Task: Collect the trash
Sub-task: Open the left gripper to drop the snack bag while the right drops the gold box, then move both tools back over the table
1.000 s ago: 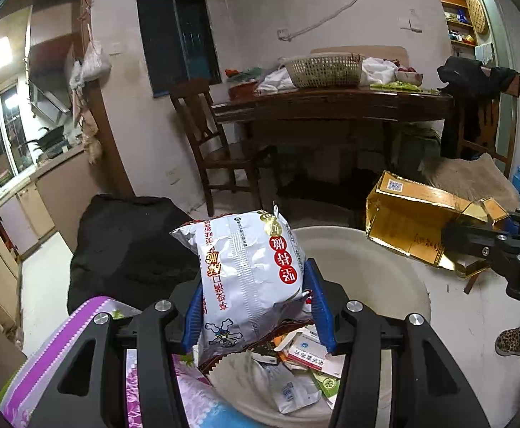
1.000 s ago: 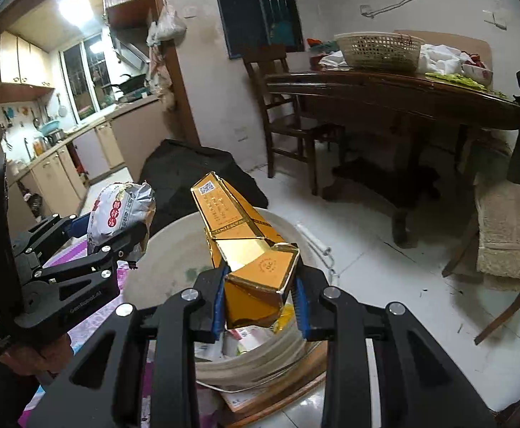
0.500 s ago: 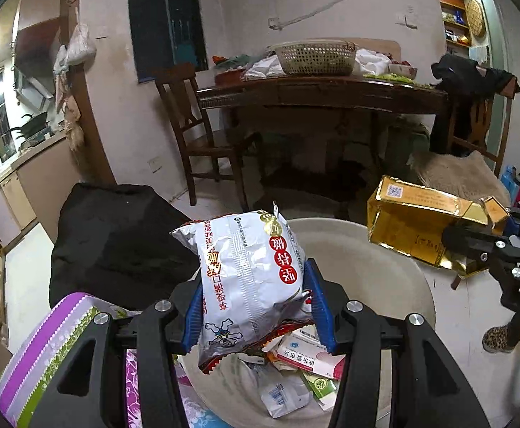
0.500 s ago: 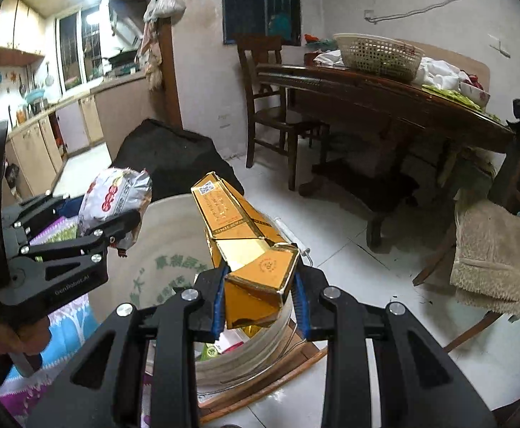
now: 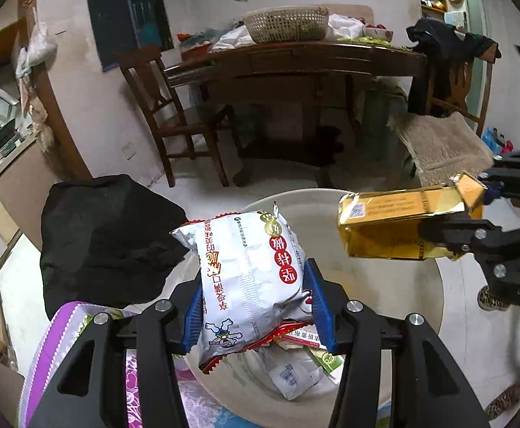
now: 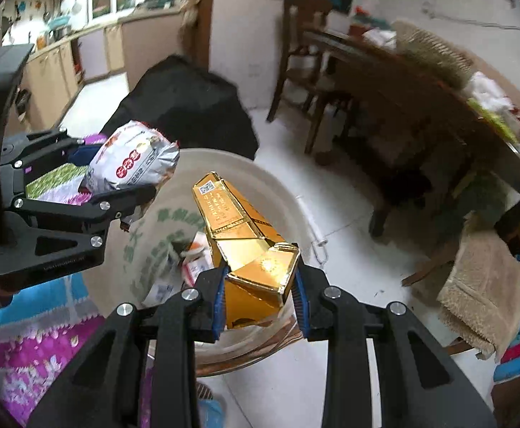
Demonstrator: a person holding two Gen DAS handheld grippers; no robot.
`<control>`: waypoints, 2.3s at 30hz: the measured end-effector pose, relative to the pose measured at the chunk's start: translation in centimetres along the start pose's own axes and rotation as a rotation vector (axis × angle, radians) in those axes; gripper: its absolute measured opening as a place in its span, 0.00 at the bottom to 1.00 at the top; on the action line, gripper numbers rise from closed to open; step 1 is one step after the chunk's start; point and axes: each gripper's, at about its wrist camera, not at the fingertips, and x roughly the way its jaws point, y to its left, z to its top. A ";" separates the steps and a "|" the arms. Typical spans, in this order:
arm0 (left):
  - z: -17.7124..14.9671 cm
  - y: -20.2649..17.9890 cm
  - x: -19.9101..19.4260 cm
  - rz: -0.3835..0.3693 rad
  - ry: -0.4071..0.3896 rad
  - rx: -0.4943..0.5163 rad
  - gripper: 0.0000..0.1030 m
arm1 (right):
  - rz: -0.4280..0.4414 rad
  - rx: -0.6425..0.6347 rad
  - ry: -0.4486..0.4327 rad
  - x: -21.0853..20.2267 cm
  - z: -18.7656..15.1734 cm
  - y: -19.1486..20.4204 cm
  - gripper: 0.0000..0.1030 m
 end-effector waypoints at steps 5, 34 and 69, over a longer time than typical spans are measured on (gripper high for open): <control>0.5 0.3 0.4 -0.021 0.039 0.029 0.51 | 0.094 -0.016 0.105 1.4 1.9 -0.5 0.28; 0.6 1.0 0.7 -0.009 0.095 0.114 0.77 | 0.119 0.000 0.230 4.4 4.0 -1.1 0.39; -21.9 4.9 -17.9 0.559 0.034 -0.354 0.82 | 0.186 -0.036 -0.251 -2.3 -6.1 12.9 0.39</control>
